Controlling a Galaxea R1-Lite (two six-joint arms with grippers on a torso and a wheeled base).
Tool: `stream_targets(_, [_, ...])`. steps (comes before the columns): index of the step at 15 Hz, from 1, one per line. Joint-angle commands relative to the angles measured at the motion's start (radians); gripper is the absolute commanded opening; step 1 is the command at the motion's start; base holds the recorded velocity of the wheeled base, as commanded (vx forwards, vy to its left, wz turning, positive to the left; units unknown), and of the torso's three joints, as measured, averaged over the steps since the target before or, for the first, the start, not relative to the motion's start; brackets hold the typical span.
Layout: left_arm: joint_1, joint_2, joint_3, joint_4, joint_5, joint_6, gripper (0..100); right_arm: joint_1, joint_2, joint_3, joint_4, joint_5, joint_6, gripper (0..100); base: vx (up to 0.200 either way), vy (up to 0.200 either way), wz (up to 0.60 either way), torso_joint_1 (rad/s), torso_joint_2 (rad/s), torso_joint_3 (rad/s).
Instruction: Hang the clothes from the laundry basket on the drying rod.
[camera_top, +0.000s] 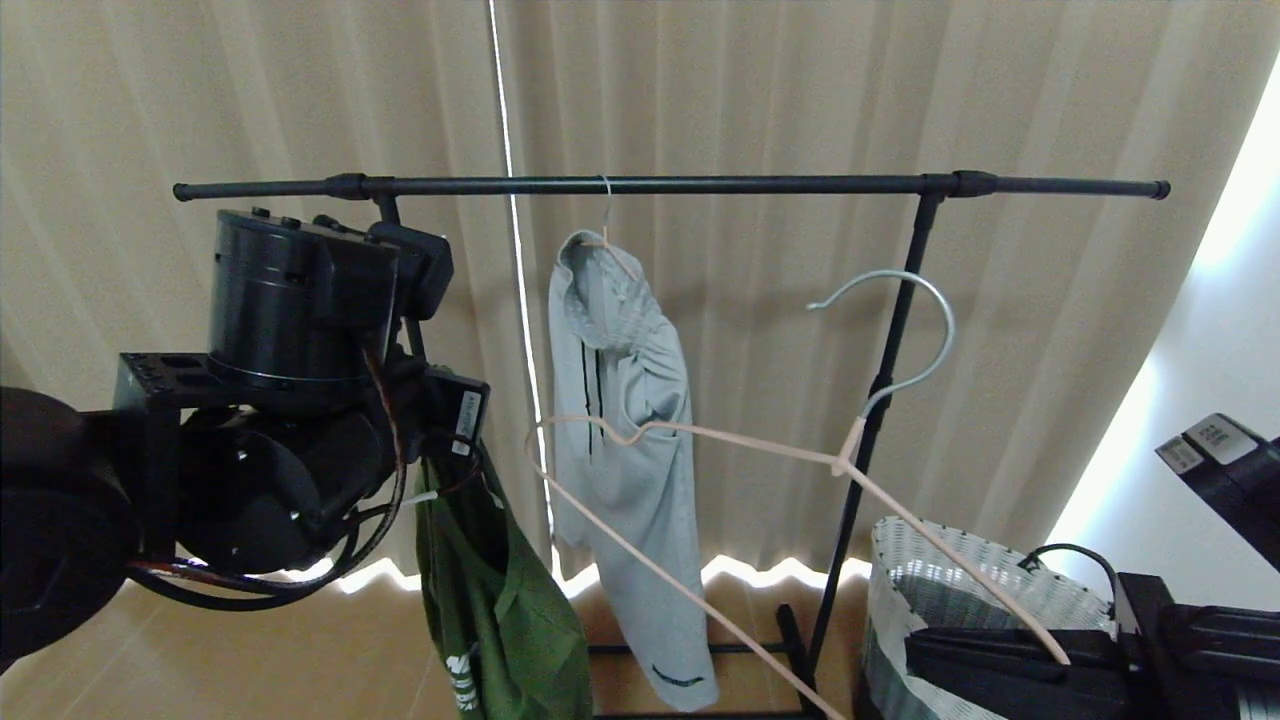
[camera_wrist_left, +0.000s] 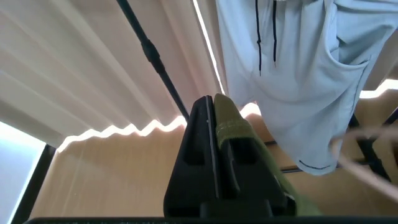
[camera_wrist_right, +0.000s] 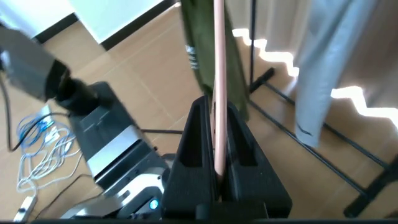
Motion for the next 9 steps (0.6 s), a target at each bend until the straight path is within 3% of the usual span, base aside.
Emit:
stream_targets(1, [-0.006, 0.017, -0.010, -0.002, 0.000, -0.006, 0, 0.026, 0.005, -0.003, -0.005, 0.002, 0.000, 0, 0.000, 0.000, 0.00, 0.000, 0.00, 0.000])
stream_targets(9, [-0.011, 0.029, -0.043, -0.002, 0.003, -0.007, 0, 0.070, 0.050, 0.000, -0.080, 0.026, -0.001, 0, 0.000, 0.000, 0.00, 0.000, 0.00, 0.000])
